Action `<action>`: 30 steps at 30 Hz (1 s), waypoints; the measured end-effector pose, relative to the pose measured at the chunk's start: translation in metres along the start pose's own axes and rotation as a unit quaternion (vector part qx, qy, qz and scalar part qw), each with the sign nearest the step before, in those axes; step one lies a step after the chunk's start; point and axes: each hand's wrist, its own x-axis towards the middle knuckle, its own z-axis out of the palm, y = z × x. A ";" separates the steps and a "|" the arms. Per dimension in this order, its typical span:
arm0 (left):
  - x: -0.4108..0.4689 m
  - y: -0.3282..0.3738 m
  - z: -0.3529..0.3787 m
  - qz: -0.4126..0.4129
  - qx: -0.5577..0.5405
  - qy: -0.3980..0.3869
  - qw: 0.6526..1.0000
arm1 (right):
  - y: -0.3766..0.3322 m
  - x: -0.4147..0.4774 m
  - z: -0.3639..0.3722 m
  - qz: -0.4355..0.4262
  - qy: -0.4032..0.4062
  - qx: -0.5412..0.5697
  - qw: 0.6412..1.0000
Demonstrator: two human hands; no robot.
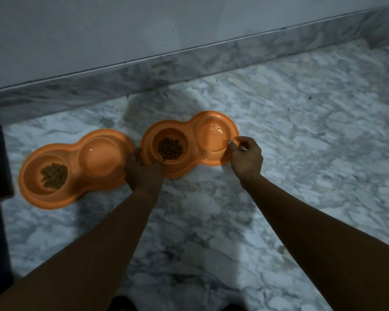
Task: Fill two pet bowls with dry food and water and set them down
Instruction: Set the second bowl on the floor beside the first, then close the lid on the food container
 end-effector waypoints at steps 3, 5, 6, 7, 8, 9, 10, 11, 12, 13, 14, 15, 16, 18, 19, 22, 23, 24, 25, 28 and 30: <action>-0.009 0.012 -0.005 0.018 0.056 -0.026 0.998 | -0.007 -0.007 -0.005 -0.013 -0.040 -0.055 0.998; -0.019 0.027 -0.013 0.033 0.079 -0.041 0.995 | -0.021 -0.018 -0.014 -0.025 -0.063 -0.084 0.994; -0.027 0.036 -0.019 0.043 0.096 -0.049 0.993 | -0.030 -0.025 -0.020 -0.035 -0.074 -0.094 0.992; -0.035 0.048 -0.025 0.053 0.114 -0.058 0.990 | -0.040 -0.033 -0.028 -0.045 -0.085 -0.100 0.990; -0.046 0.065 -0.034 0.065 0.127 -0.069 0.987 | -0.057 -0.044 -0.038 -0.056 -0.101 -0.107 0.988; -0.060 0.085 -0.044 0.072 0.138 -0.080 0.984 | -0.075 -0.058 -0.050 -0.065 -0.119 -0.120 0.984; -0.075 0.104 -0.054 0.081 0.149 -0.091 0.981 | -0.093 -0.070 -0.061 -0.078 -0.135 -0.138 0.978; -0.091 0.125 -0.064 0.088 0.162 -0.099 0.978 | -0.112 -0.083 -0.073 -0.095 -0.148 -0.156 0.972; -0.111 0.153 -0.078 0.100 0.177 -0.108 0.973 | -0.138 -0.101 -0.090 -0.111 -0.159 -0.166 0.967; -0.133 0.181 -0.095 0.114 0.200 -0.123 0.965 | -0.166 -0.122 -0.107 -0.124 -0.168 -0.175 0.962; -0.155 0.208 -0.111 0.135 0.228 -0.142 0.954 | -0.192 -0.144 -0.122 -0.141 -0.173 -0.180 0.958; -0.177 0.239 -0.131 0.157 0.260 -0.165 0.938 | -0.223 -0.167 -0.139 -0.159 -0.179 -0.187 0.953; -0.196 0.263 -0.147 0.180 0.294 -0.183 0.921 | -0.248 -0.187 -0.151 -0.177 -0.188 -0.195 0.946; -0.239 0.322 -0.194 0.236 0.344 -0.204 0.885 | -0.308 -0.237 -0.182 -0.215 -0.202 -0.210 0.932; -0.261 0.350 -0.219 0.265 0.356 -0.209 0.871 | -0.338 -0.262 -0.200 -0.232 -0.208 -0.220 0.924; -0.330 0.430 -0.310 0.337 0.393 -0.187 0.835 | -0.428 -0.346 -0.247 -0.286 -0.234 -0.202 0.907; -0.347 0.451 -0.339 0.355 0.409 -0.172 0.823 | -0.454 -0.373 -0.260 -0.297 -0.242 -0.190 0.904; -0.364 0.473 -0.370 0.374 0.424 -0.158 0.809 | -0.479 -0.400 -0.272 -0.318 -0.242 -0.176 0.900; -0.380 0.493 -0.401 0.393 0.433 -0.143 0.799 | -0.502 -0.425 -0.282 -0.344 -0.236 -0.164 0.894; -0.441 0.546 -0.513 0.432 0.425 -0.059 0.793 | -0.575 -0.519 -0.307 -0.403 -0.241 -0.149 0.871; -0.470 0.570 -0.581 0.453 0.422 -0.013 0.785 | -0.616 -0.571 -0.311 -0.422 -0.241 -0.131 0.864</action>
